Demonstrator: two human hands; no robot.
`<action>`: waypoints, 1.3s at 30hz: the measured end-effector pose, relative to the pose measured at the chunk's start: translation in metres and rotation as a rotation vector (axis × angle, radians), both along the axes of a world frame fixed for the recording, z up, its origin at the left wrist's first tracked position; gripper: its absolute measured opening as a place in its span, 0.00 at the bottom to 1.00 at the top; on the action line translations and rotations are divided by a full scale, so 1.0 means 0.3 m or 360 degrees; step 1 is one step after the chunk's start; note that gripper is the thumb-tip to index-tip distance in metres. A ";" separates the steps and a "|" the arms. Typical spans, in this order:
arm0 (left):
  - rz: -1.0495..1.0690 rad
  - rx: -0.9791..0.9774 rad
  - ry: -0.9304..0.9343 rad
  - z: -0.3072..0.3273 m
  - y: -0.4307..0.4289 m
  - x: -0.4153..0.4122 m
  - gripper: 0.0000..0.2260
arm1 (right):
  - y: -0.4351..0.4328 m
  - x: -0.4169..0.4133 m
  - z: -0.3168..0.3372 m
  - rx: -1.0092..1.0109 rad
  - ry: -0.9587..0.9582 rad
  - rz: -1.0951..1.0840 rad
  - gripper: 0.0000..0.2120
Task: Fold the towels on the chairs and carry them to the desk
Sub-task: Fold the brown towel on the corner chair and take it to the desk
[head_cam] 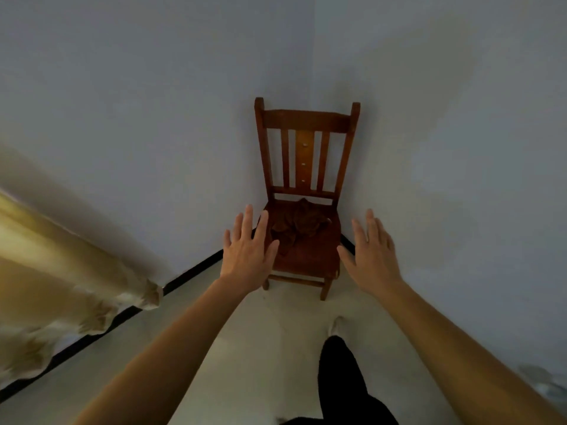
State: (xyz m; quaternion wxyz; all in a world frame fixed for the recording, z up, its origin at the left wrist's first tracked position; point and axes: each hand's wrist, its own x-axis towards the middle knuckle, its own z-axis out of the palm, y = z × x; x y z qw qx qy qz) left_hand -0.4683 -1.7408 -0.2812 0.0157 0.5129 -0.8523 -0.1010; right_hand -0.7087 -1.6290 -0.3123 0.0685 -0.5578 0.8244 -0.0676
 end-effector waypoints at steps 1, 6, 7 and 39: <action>0.0017 0.0040 -0.0004 -0.041 -0.057 -0.041 0.30 | -0.064 -0.042 -0.037 0.0018 -0.0023 0.0007 0.35; 0.0218 0.0299 -0.0079 -0.186 -0.258 -0.165 0.31 | -0.346 -0.190 -0.168 0.0179 -0.0149 0.0098 0.36; 0.0269 0.0363 -0.0110 -0.200 -0.277 -0.169 0.32 | -0.380 -0.199 -0.182 0.0220 -0.0180 0.0104 0.36; 0.0861 0.1475 0.0158 -1.470 -0.994 -0.303 0.13 | -1.064 -0.020 -1.314 0.0837 -0.1542 -0.1079 0.23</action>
